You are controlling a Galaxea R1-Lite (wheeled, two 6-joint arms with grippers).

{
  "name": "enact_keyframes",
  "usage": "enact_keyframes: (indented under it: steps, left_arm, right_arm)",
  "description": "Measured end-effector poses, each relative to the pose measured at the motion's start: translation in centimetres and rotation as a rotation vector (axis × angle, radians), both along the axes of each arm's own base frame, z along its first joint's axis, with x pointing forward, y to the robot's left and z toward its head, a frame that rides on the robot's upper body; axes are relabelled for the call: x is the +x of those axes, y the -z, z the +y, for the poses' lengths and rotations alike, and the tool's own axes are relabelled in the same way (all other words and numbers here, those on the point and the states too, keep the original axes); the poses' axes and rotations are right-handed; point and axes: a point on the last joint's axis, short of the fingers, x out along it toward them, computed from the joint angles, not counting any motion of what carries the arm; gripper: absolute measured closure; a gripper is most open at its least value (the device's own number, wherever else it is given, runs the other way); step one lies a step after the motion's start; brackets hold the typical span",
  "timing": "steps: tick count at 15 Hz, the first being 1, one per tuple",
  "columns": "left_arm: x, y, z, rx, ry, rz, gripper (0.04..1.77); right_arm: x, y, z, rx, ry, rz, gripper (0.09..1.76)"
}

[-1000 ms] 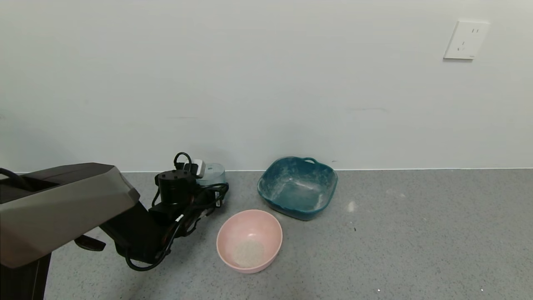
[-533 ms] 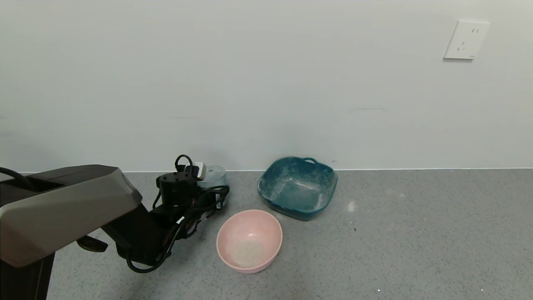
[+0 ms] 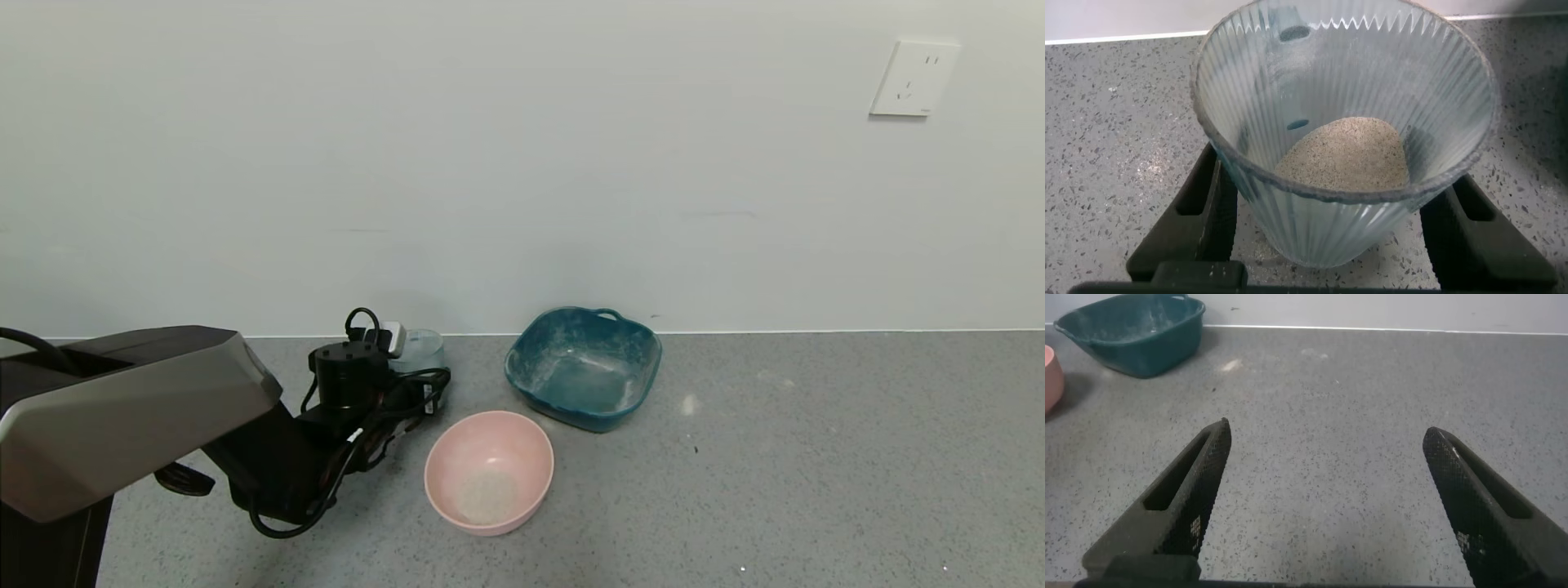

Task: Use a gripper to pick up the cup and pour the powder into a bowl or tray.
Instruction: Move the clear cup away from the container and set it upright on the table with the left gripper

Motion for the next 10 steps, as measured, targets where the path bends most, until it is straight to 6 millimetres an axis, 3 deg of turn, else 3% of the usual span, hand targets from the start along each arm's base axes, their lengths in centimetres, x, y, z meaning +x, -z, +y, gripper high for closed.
enact_keyframes:
  steps: [8, 10]
  left_arm:
    - [-0.01, 0.07, 0.01, -0.005, -0.004, 0.004, 0.53]
    - [-0.01, 0.08, 0.01, -0.003, -0.004, 0.005, 0.41]
  right_arm:
    - [0.00, 0.00, 0.00, 0.000, 0.000, 0.000, 0.14]
    - [0.00, 0.00, 0.00, -0.001, 0.000, 0.000, 0.14]
